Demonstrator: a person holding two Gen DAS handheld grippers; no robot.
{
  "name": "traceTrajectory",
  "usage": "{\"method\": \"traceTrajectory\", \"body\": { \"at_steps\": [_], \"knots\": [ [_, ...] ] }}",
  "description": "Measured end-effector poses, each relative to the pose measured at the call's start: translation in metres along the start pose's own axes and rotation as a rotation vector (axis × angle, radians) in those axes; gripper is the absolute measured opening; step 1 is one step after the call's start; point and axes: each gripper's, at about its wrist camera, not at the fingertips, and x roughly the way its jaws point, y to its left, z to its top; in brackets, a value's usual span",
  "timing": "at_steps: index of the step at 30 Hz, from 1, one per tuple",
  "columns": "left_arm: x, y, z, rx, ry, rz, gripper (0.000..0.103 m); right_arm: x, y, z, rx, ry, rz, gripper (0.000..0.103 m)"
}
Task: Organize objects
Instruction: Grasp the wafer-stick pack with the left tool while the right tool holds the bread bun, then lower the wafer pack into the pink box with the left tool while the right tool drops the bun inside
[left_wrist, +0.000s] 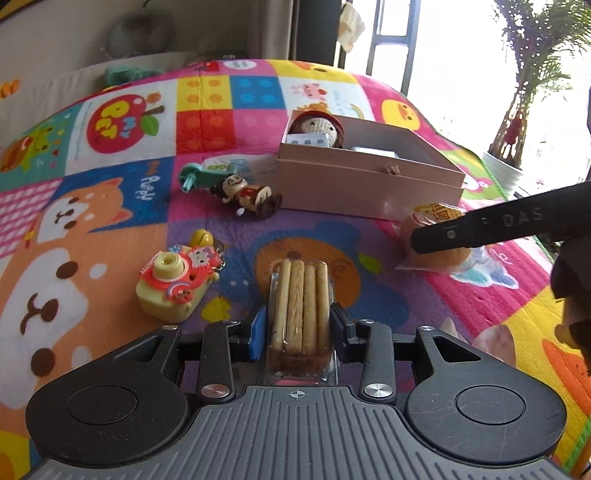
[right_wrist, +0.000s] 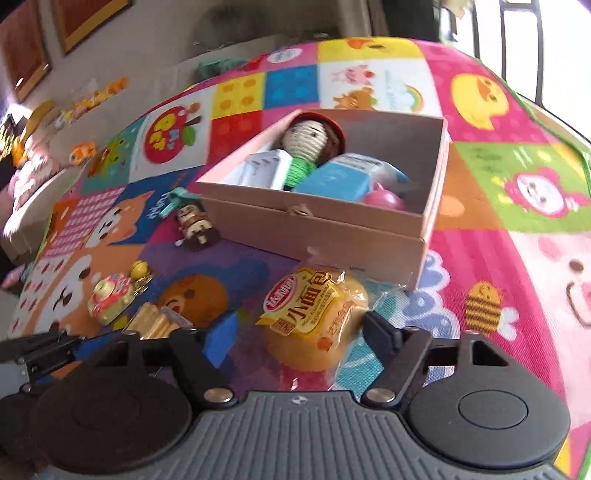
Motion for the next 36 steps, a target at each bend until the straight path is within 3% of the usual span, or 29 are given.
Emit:
{"method": "traceTrajectory", "body": {
  "at_steps": [4,7,10,18,20,22,27,30,32,36],
  "knots": [
    [-0.002,0.004,0.003,-0.027,0.013,-0.027,0.039,-0.024,-0.01,-0.008,-0.004,-0.016,0.012,0.061],
    [-0.002,0.009,0.014,-0.093,0.041,-0.106,0.036,-0.044,-0.026,-0.013,0.025,-0.041,0.002,0.06],
    [-0.005,0.002,0.035,-0.078,0.011,-0.142,0.036,-0.061,-0.043,-0.015,0.055,-0.071,-0.021,0.06],
    [0.022,-0.03,0.145,-0.104,-0.066,-0.3,0.035,-0.086,-0.074,-0.012,0.124,-0.183,-0.036,0.06],
    [0.043,-0.045,0.171,-0.097,-0.056,-0.316,0.035,-0.087,-0.081,-0.013,0.141,-0.196,-0.03,0.06],
    [0.077,-0.062,0.192,-0.074,0.015,-0.335,0.035,-0.087,-0.087,-0.014,0.152,-0.196,-0.021,0.06],
    [0.161,-0.1,0.195,-0.065,0.166,-0.303,0.035,-0.083,-0.098,-0.021,0.17,-0.191,-0.033,0.06],
    [0.18,-0.107,0.189,-0.073,0.08,-0.291,0.036,-0.082,-0.105,-0.023,0.181,-0.19,-0.045,0.06],
    [0.186,-0.108,0.187,-0.084,0.076,-0.278,0.037,-0.08,-0.108,-0.023,0.184,-0.185,-0.055,0.06],
    [0.184,-0.099,0.177,-0.041,0.237,-0.317,0.038,-0.077,-0.109,-0.021,0.173,-0.173,-0.062,0.06]
  ]
}}
